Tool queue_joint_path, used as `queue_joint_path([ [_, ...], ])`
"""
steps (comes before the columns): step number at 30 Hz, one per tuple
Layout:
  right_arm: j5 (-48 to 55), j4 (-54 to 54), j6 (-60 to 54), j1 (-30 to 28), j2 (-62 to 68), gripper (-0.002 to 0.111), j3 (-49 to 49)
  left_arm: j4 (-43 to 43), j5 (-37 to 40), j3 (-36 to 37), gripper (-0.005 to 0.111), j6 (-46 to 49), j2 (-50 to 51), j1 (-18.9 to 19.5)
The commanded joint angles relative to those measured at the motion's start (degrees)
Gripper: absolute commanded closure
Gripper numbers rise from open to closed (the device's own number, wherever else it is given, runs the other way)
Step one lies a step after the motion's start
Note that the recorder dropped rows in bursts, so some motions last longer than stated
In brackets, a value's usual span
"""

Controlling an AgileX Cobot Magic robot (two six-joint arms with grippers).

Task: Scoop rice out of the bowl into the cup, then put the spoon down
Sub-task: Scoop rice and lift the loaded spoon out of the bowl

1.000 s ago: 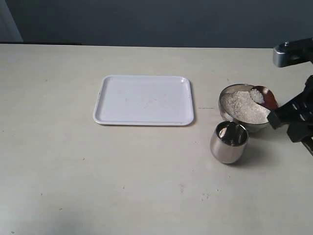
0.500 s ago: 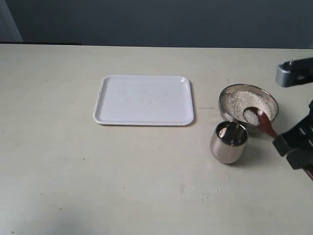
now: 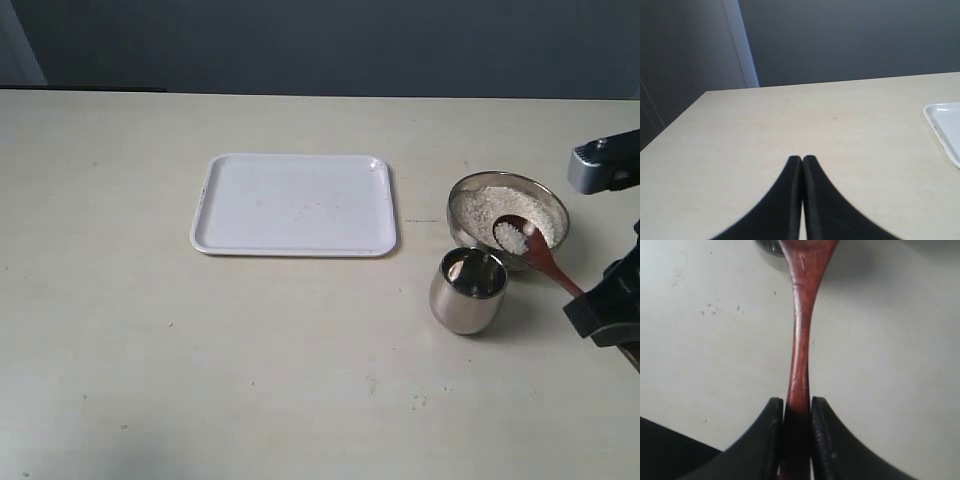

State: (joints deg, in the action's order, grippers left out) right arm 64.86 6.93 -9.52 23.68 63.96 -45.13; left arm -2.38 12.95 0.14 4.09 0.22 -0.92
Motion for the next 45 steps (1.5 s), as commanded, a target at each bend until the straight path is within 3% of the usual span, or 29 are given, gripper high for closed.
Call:
queue_joint_path([
  [1,-3.0,-2.0,-1.3,-0.2,-0.2,0.109,0.3,-0.1,-0.6,-0.1,0.106,-0.3,-0.2,-0.3],
  [25,-10.7,-5.9,-4.4,0.0,-0.2,0.109,4.4,-0.1,-0.6,-0.1,0.106,-0.3,-0.2,-0.3],
  [34,-11.2,-14.4,-0.8,7.5,-0.2,0.109,4.4,-0.1,-0.6,-0.1,0.106,-0.3,-0.2,-0.3],
  [45,-11.1,-22.5,2.6,12.8,-0.2,0.109,4.5,-0.1,-0.6,-0.1,0.106,-0.3,-0.2,-0.3],
])
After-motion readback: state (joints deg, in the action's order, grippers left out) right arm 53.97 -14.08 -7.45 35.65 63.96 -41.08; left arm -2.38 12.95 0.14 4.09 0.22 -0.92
